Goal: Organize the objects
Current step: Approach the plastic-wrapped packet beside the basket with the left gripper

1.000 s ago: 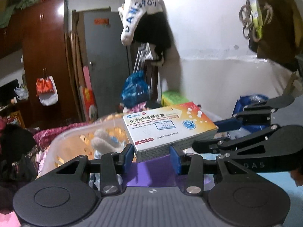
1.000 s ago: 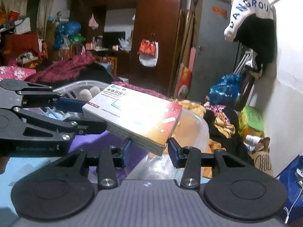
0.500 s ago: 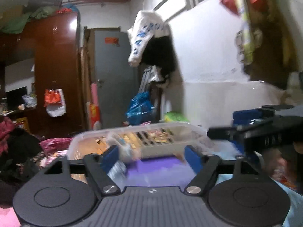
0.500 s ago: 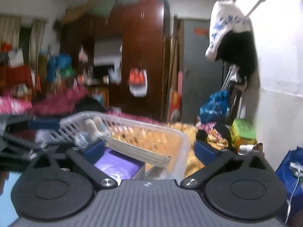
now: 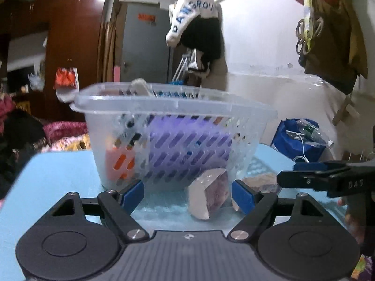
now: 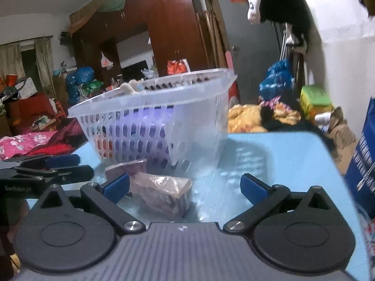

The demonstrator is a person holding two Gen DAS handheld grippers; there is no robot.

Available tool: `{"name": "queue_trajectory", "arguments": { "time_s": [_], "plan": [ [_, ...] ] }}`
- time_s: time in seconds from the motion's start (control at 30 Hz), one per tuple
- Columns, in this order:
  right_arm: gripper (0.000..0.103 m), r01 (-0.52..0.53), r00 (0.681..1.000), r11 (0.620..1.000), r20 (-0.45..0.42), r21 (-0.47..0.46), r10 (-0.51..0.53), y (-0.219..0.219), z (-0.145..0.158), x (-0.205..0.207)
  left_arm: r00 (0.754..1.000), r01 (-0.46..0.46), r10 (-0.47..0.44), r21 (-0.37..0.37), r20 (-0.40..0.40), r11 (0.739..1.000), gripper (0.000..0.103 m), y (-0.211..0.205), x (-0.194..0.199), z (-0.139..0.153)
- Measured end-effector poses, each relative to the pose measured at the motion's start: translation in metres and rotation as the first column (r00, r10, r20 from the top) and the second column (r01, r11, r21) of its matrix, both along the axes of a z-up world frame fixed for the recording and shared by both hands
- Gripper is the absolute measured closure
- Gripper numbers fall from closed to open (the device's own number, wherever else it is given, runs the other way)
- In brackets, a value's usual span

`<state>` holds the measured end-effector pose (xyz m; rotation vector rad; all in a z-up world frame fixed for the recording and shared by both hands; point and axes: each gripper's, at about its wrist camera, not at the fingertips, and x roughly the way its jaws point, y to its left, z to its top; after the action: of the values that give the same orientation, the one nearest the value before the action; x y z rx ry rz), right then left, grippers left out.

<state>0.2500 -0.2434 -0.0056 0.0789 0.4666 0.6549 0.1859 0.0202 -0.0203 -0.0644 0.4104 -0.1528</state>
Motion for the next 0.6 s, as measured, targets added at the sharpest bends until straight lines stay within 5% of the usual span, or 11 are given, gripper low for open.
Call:
{"name": "queue_trajectory", "arguments": {
  "time_s": [0.6],
  "plan": [
    [0.013, -0.024, 0.999, 0.998, -0.037, -0.057, 0.022, 0.030, -0.012, -0.010, 0.998, -0.029, 0.025, -0.066, -0.064, 0.997, 0.019, 0.001, 0.020, -0.010]
  ]
}}
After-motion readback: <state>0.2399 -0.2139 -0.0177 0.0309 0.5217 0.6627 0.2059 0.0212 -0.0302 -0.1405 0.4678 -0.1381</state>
